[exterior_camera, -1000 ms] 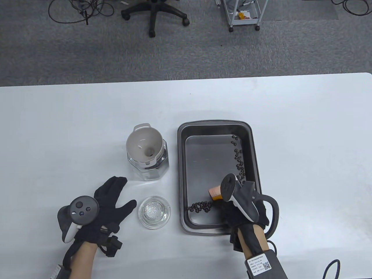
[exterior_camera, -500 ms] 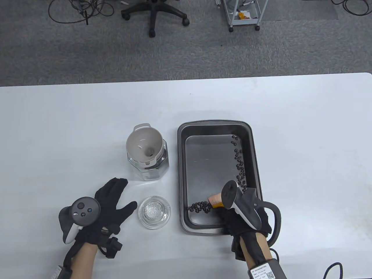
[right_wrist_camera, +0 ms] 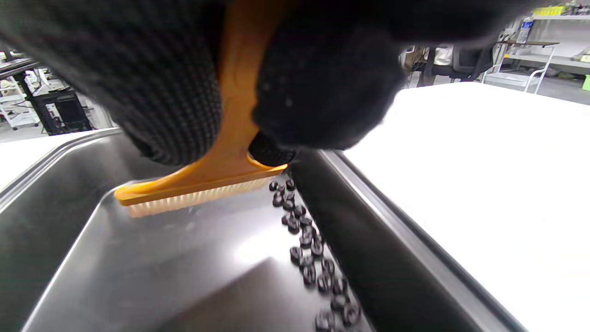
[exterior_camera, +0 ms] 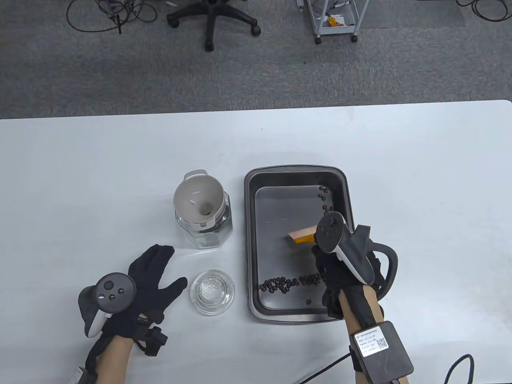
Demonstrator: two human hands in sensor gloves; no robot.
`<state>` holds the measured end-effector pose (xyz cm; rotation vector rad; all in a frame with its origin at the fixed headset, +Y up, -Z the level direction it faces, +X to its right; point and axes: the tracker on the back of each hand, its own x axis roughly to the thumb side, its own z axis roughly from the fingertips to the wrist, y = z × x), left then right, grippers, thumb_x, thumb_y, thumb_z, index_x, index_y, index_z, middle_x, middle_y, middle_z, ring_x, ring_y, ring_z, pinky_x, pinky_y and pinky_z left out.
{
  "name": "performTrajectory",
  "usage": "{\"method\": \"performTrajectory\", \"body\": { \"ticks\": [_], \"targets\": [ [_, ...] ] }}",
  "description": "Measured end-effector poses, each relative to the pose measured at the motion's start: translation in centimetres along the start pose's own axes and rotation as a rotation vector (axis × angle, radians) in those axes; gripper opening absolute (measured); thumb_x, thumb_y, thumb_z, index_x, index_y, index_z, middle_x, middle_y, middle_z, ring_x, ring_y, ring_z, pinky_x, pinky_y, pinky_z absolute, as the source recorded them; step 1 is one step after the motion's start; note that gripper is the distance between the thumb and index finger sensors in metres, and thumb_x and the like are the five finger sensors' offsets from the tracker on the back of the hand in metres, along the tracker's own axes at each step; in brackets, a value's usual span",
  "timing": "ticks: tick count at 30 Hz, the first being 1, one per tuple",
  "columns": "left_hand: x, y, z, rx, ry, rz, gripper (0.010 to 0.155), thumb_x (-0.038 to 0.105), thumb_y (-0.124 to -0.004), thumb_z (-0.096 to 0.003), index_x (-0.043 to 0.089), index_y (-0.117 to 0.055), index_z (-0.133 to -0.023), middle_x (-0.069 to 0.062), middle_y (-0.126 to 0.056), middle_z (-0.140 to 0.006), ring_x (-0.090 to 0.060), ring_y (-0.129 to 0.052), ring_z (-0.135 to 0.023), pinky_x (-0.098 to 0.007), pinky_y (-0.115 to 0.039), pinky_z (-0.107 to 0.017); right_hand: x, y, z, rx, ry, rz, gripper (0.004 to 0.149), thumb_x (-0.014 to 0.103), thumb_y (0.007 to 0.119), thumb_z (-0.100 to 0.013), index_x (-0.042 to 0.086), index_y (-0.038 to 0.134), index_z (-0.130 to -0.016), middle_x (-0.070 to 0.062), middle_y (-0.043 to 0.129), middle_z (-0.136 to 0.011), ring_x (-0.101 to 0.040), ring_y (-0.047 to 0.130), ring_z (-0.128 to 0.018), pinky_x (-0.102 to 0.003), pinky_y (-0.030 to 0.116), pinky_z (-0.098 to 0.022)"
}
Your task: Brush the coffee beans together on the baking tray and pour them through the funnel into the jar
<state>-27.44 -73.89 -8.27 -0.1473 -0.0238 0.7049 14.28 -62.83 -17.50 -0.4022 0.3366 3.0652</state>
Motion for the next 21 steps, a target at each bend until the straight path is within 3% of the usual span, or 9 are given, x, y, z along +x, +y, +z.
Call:
{"method": "performTrajectory", "body": {
  "ticks": [10,21],
  "targets": [
    [0.9,-0.6,0.1,-0.007,-0.042,-0.038,0.083,0.078,-0.082,-0.043,0.044,-0.049,-0.111,0.003,-0.049,-0.124,-0.033,-0.052,-0.114,-0.063,-0.049,-0.08,0.7,-0.5,-5.9,-0.009,0.058,-0.04,0.036,0.05,0.095,-0.039,0.043,0.094,-0.074,0.007,0.103,-0.084,-0.011,0.101,-0.023,-0.022,0.086,-0.006],
    [1.1,-1.1,-0.1,-0.026,-0.052,-0.057,0.083,0.078,-0.081,-0.0431,0.044,-0.049,-0.111,0.003,-0.049,-0.124,-0.032,-0.052,-0.115,-0.063,-0.049,-0.08,1.3,0.8,-9.6,-0.027,0.068,-0.041,0.035,0.049,0.096,-0.039,0.042,0.096,-0.073,0.008,0.105,-0.081,-0.011,0.101,-0.023,-0.022,0.086,-0.006]
  ]
}}
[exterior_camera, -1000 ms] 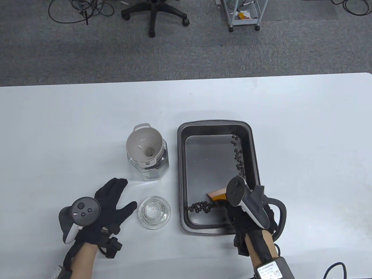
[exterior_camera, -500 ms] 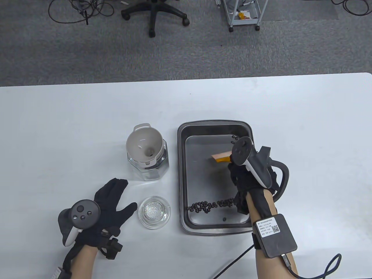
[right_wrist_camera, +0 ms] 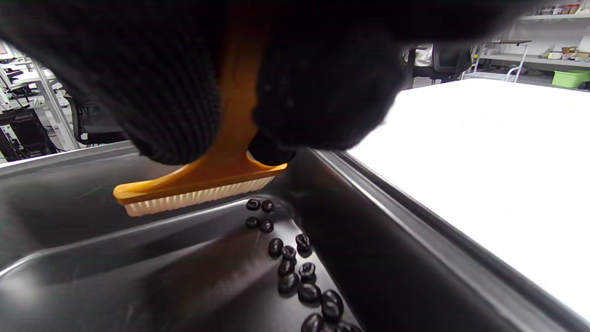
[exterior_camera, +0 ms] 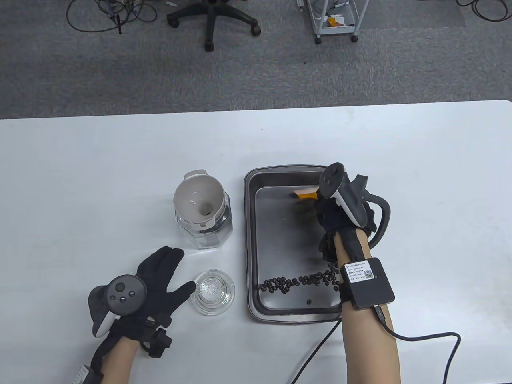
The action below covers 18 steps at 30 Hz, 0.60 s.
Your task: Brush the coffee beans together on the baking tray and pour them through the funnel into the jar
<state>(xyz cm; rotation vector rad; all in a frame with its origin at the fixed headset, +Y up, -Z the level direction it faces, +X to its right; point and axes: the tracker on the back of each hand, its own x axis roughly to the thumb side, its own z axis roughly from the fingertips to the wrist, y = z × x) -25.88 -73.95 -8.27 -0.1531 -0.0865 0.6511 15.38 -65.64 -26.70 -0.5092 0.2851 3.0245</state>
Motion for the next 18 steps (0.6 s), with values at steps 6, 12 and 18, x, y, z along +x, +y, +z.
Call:
{"method": "performTrajectory", "body": {
  "ticks": [6,12,18],
  "targets": [
    [-0.1,0.1,0.0,0.001,0.004,0.009,0.083,0.077,-0.081,-0.0432,0.043,-0.049,-0.111,0.002,-0.049,-0.124,-0.033,-0.052,-0.114,-0.063,-0.049,-0.08,0.1,0.4,-0.8,-0.007,0.001,0.004,0.034,0.049,0.096,-0.039,0.042,0.096,-0.072,0.009,0.107,-0.08,-0.011,0.101,-0.024,-0.022,0.086,-0.006],
    [0.0,0.0,0.0,-0.007,0.007,0.002,0.083,0.077,-0.081,-0.0433,0.044,-0.049,-0.111,0.002,-0.05,-0.124,-0.033,-0.052,-0.114,-0.063,-0.049,-0.08,-0.1,1.2,-1.1,-0.002,0.004,0.016,0.033,0.049,0.096,-0.039,0.041,0.098,-0.071,0.009,0.11,-0.075,-0.011,0.101,-0.023,-0.022,0.087,-0.006],
    [0.0,0.0,-0.1,-0.008,0.005,-0.002,0.083,0.078,-0.081,-0.0434,0.043,-0.049,-0.111,0.002,-0.05,-0.124,-0.033,-0.052,-0.114,-0.063,-0.049,-0.08,-0.4,1.8,-1.2,0.002,0.01,0.024,0.033,0.048,0.097,-0.039,0.039,0.1,-0.071,0.011,0.115,-0.069,-0.011,0.101,-0.023,-0.021,0.087,-0.006]
  ]
}}
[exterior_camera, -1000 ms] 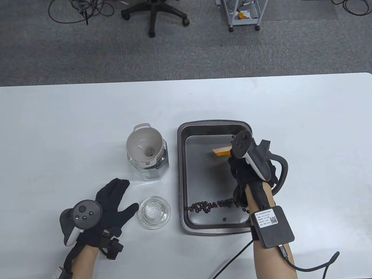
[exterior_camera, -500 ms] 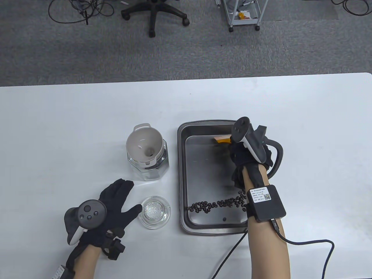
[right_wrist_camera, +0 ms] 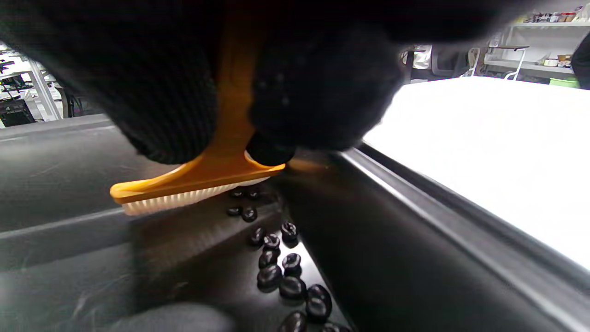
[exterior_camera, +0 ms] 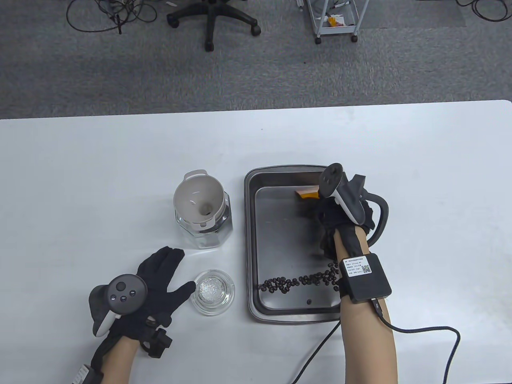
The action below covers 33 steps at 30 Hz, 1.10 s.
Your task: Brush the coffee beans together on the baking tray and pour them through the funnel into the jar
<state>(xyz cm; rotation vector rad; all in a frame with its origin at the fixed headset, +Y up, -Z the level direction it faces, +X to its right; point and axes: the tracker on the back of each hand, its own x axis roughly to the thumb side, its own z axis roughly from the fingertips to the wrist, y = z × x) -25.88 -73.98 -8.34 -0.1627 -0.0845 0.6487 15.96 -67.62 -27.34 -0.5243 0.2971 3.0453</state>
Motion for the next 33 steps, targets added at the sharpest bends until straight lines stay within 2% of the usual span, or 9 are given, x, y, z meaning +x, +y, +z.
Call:
{"method": "performTrajectory", "body": {
  "ticks": [16,25,33],
  "targets": [
    [-0.1,0.1,-0.1,-0.002,0.007,0.016,0.083,0.077,-0.081,-0.0433,0.043,-0.049,-0.111,0.002,-0.049,-0.124,-0.033,-0.052,-0.114,-0.063,-0.049,-0.08,-0.3,0.6,1.7,0.06,0.009,0.041,0.033,0.047,0.097,-0.04,0.036,0.102,-0.07,-0.002,0.122,-0.059,-0.011,0.101,-0.022,-0.02,0.087,-0.004],
    [-0.1,0.1,-0.1,-0.002,0.003,0.021,0.083,0.077,-0.081,-0.0433,0.043,-0.049,-0.111,0.002,-0.049,-0.124,-0.033,-0.052,-0.114,-0.063,-0.049,-0.08,-1.1,0.9,4.3,0.094,0.02,0.062,0.033,0.047,0.097,-0.04,0.036,0.103,-0.07,-0.005,0.119,-0.063,-0.01,0.101,-0.021,-0.02,0.087,-0.004],
    [-0.2,0.2,-0.1,0.002,0.005,0.021,0.083,0.077,-0.081,-0.0435,0.043,-0.049,-0.111,0.002,-0.049,-0.124,-0.033,-0.052,-0.115,-0.063,-0.049,-0.08,-2.3,1.6,7.1,0.112,0.033,0.056,0.033,0.046,0.098,-0.04,0.034,0.103,-0.069,-0.01,0.121,-0.061,-0.01,0.101,-0.021,-0.02,0.087,-0.004]
  ]
}}
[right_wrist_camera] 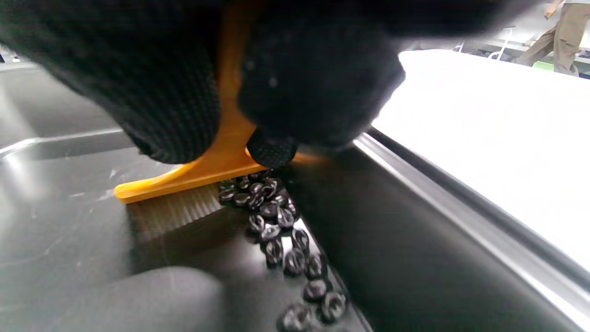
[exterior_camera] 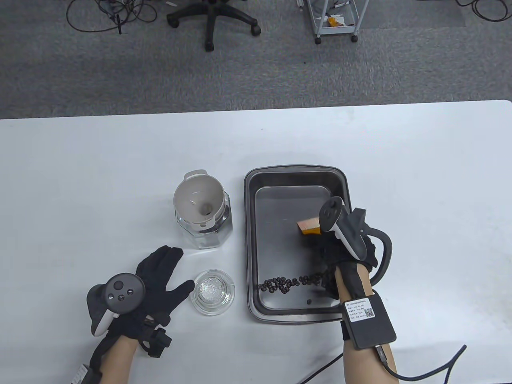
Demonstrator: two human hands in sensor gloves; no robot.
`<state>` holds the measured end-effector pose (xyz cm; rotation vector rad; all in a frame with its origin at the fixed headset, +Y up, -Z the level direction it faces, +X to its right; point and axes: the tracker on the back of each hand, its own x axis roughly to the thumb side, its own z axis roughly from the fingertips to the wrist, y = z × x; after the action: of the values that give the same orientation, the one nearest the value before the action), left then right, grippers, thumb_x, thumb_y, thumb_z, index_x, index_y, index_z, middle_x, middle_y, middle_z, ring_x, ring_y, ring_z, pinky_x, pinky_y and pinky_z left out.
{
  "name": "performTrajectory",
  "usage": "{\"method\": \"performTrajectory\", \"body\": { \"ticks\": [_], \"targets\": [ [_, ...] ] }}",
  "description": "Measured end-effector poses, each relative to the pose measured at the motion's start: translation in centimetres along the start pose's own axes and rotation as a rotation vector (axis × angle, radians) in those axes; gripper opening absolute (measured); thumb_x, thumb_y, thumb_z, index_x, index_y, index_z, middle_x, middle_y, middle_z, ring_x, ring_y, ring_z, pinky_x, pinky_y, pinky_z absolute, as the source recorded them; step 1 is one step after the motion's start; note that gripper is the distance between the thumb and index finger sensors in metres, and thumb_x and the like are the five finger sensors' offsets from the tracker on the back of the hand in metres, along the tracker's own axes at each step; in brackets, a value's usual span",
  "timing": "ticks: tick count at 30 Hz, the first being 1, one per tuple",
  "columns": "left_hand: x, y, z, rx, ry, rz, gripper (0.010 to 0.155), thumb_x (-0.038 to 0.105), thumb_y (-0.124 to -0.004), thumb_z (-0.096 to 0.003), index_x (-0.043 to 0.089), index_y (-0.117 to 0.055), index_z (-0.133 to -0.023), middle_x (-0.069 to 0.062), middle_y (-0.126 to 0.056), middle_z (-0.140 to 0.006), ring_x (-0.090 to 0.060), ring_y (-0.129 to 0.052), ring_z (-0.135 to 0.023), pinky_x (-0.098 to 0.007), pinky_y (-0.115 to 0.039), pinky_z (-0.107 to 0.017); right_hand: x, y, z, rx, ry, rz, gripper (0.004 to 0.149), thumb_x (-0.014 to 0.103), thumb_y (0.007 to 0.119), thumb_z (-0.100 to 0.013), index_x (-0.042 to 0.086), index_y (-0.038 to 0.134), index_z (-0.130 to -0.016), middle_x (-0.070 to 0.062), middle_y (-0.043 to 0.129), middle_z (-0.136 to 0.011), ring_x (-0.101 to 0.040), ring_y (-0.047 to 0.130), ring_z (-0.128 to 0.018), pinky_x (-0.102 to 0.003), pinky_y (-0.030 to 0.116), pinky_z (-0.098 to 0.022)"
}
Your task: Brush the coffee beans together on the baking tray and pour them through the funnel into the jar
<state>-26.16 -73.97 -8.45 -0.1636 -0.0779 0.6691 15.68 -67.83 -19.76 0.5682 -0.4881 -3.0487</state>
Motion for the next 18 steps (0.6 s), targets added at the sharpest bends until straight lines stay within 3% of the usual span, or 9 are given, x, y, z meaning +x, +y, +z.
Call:
{"method": "performTrajectory", "body": {
  "ticks": [18],
  "targets": [
    [0.0,0.0,0.1,-0.002,-0.004,-0.015,0.083,0.078,-0.081,-0.0434,0.043,-0.048,-0.112,0.002,-0.05,-0.124,-0.033,-0.052,-0.115,-0.063,-0.049,-0.08,-2.2,1.6,5.4,0.055,0.008,0.034,0.034,0.046,0.098,-0.04,0.033,0.104,-0.07,-0.011,0.12,-0.065,-0.009,0.101,-0.02,-0.02,0.088,-0.004]
  ]
}}
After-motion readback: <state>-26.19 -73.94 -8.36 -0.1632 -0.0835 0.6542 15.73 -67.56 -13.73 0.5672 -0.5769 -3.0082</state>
